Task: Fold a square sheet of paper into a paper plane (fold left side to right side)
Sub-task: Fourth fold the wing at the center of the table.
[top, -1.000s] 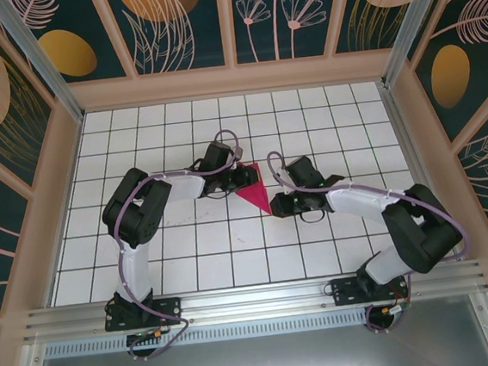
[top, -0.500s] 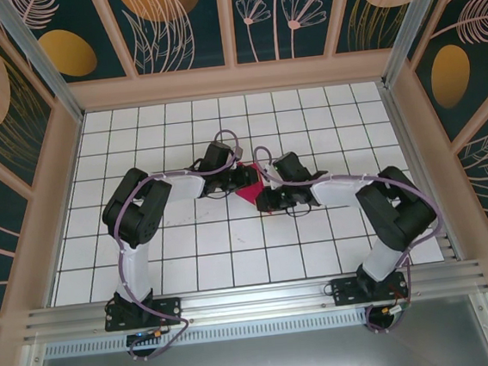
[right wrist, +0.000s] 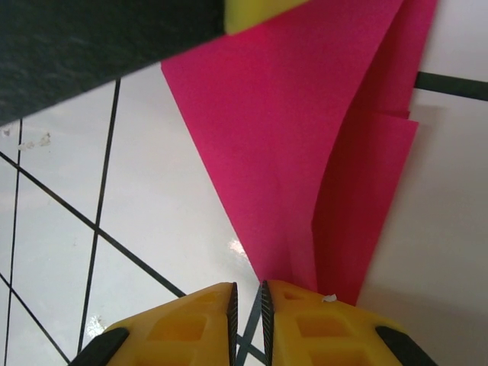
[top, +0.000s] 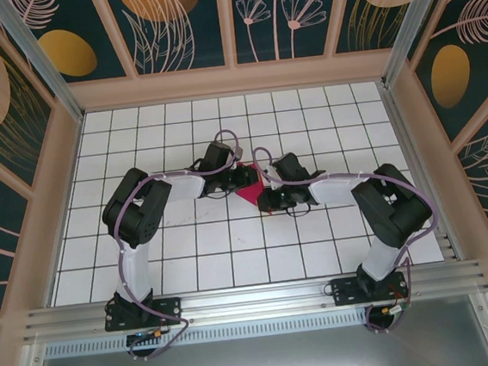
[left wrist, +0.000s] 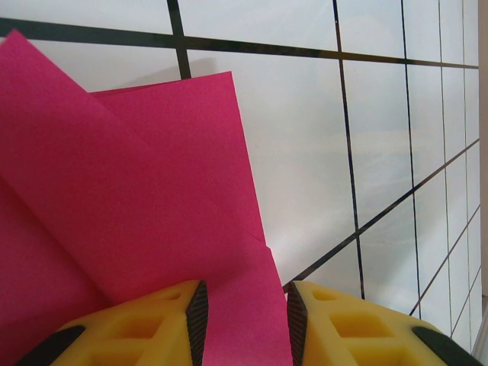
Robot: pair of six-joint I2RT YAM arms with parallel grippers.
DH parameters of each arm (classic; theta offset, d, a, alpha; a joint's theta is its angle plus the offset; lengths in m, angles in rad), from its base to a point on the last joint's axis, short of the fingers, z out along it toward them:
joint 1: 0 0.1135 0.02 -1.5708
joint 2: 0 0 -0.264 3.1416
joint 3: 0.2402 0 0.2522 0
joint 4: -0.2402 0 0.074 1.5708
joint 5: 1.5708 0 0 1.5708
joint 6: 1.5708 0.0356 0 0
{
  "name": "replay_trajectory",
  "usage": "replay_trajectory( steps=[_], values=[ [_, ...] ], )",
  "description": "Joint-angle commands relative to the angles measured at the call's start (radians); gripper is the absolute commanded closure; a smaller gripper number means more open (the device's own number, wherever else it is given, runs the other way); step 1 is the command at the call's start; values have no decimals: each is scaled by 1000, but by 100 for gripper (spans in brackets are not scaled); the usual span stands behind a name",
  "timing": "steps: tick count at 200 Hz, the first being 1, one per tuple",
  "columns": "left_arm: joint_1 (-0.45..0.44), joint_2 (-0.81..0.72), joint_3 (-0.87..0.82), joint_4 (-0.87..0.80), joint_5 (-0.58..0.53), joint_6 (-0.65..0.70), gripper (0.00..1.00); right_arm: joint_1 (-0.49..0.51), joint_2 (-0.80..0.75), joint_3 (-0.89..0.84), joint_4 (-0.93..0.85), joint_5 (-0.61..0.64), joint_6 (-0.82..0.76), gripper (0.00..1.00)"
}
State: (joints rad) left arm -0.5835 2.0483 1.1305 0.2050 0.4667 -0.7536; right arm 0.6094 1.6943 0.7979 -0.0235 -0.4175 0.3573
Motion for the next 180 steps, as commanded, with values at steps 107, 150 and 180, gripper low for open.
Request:
replay_trajectory(
  steps=[107, 150, 180],
  values=[
    [8, 31, -20, -116, -57, 16, 63, -27, 8, -2, -55, 29, -17, 79],
    [8, 32, -20, -116, -59, 16, 63, -31, 11, -16, -52, 8, -15, 79],
    [8, 31, -22, -118, -63, 17, 63, -43, 15, -45, -50, 0, 4, 79]
  ],
)
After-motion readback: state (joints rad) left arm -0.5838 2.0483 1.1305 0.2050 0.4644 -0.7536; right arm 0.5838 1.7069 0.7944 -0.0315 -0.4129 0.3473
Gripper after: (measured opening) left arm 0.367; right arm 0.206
